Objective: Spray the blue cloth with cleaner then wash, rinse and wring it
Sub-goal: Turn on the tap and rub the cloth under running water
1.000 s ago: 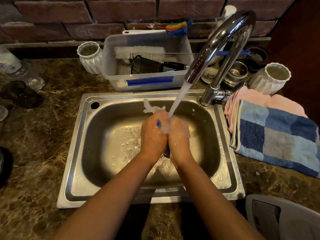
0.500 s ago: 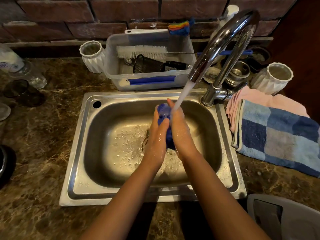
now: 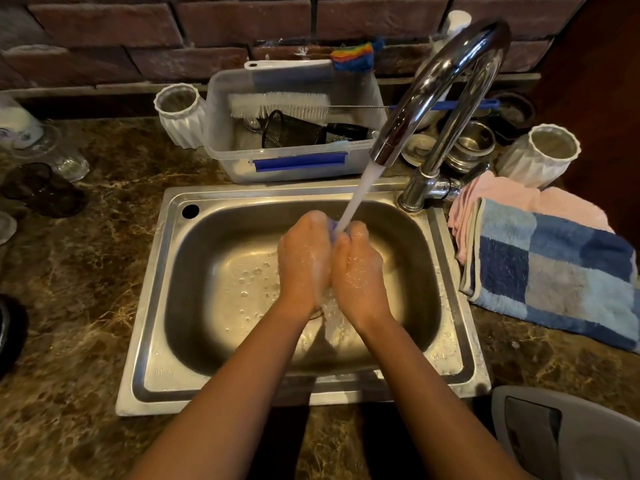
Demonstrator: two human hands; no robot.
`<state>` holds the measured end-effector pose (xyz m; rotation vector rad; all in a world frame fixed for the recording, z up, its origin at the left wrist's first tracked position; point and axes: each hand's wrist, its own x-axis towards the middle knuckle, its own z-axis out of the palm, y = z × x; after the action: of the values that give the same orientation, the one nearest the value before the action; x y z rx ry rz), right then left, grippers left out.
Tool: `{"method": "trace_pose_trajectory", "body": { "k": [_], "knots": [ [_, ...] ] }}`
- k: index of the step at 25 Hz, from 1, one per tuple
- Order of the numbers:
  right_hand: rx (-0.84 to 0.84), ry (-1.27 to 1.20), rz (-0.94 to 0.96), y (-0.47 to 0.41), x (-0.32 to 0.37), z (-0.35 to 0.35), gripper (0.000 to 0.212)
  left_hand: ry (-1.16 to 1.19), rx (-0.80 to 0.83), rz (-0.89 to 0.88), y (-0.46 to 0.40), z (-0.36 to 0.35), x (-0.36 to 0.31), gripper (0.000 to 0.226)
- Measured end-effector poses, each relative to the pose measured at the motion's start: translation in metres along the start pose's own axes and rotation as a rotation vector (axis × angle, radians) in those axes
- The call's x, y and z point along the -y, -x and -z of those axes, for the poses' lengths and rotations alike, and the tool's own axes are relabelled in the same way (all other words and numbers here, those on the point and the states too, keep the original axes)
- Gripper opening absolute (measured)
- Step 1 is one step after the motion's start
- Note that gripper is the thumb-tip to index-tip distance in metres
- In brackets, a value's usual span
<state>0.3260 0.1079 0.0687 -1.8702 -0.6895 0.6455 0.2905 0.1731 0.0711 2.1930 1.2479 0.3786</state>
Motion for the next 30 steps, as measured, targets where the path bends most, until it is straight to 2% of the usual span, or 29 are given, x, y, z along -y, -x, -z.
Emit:
{"method": "trace_pose_trajectory", "body": {
  "k": [1, 2, 4, 5, 6, 7, 8, 9, 10, 11, 12, 14, 16, 18, 20, 21, 23, 24, 25, 27, 28, 30],
  "knots": [
    [0.029, -0.023, -0.005, 0.003, -0.002, 0.0, 0.007, 0.013, 0.013, 0.044, -0.003, -0.003, 0.001, 0.01],
    [0.061, -0.085, -0.011, 0.005, -0.006, -0.001, 0.009, 0.122, -0.011, 0.138, -0.005, -0.006, 0.007, 0.013],
    [0.107, -0.218, -0.034, 0.009, -0.015, -0.003, 0.019, 0.653, -0.074, 0.446, -0.004, -0.006, 0.016, 0.022],
    [0.1, -0.294, -0.057, 0.009, -0.018, -0.002, 0.026, 0.946, -0.015, 0.604, -0.001, -0.001, 0.018, 0.026],
    [0.067, -0.398, -0.081, 0.007, -0.02, -0.001, 0.03, 1.191, 0.135, 0.708, 0.002, 0.004, 0.022, 0.029],
    [0.027, -0.507, -0.107, 0.003, -0.022, 0.0, 0.03, 1.32, 0.319, 0.765, 0.008, 0.008, 0.026, 0.033],
    [-0.009, -0.604, -0.137, 0.0, -0.022, 0.002, 0.025, 1.356, 0.472, 0.763, 0.015, 0.011, 0.027, 0.034],
    [-0.045, -0.681, -0.187, -0.004, -0.024, 0.004, 0.018, 1.351, 0.548, 0.741, 0.021, 0.013, 0.026, 0.032],
    [-0.071, -0.719, -0.25, -0.008, -0.027, 0.005, 0.016, 1.317, 0.528, 0.706, 0.022, 0.012, 0.025, 0.026],
    [-0.066, -0.706, -0.33, -0.01, -0.031, 0.005, 0.018, 1.232, 0.436, 0.632, 0.021, 0.012, 0.024, 0.018],
    [0.0, -0.696, -0.417, -0.011, -0.036, 0.005, 0.021, 1.078, 0.305, 0.527, 0.018, 0.012, 0.024, 0.014],
    [0.235, -0.817, -0.624, -0.011, -0.042, 0.004, 0.039, 0.825, 0.196, 0.295, 0.014, 0.014, 0.028, 0.03],
    [0.367, -0.928, -0.836, -0.012, -0.04, 0.006, 0.043, 0.897, 0.223, 0.198, 0.014, 0.017, 0.035, 0.042],
    [0.401, -0.9, -0.88, -0.012, -0.031, 0.006, 0.043, 1.108, 0.245, 0.208, 0.017, 0.022, 0.04, 0.043],
    [0.342, -0.898, -0.833, -0.012, -0.026, 0.003, 0.031, 1.239, 0.172, 0.292, 0.02, 0.021, 0.04, 0.029],
    [0.232, -0.849, -0.74, -0.011, -0.025, 0.002, 0.023, 1.246, 0.092, 0.378, 0.021, 0.015, 0.041, 0.024],
    [-0.056, -0.624, -0.399, -0.006, -0.021, 0.0, 0.025, 1.269, -0.013, 0.578, 0.022, 0.008, 0.037, 0.024],
    [-0.141, -0.473, -0.189, -0.003, -0.018, 0.001, 0.031, 1.324, 0.026, 0.649, 0.022, 0.004, 0.036, 0.024],
    [-0.157, -0.324, 0.016, -0.001, -0.013, 0.001, 0.034, 1.409, 0.119, 0.69, 0.023, 0.003, 0.032, 0.024],
    [-0.117, -0.04, 0.287, 0.004, -0.014, -0.005, 0.034, 1.507, 0.259, 0.734, 0.022, 0.004, 0.021, 0.038],
    [-0.075, 0.022, 0.309, 0.006, -0.017, -0.01, 0.042, 1.482, 0.267, 0.702, 0.022, 0.002, 0.015, 0.041],
    [-0.063, -0.066, 0.175, 0.007, -0.016, -0.016, 0.052, 1.332, 0.173, 0.589, 0.021, -0.007, 0.008, 0.034]
  ]
}}
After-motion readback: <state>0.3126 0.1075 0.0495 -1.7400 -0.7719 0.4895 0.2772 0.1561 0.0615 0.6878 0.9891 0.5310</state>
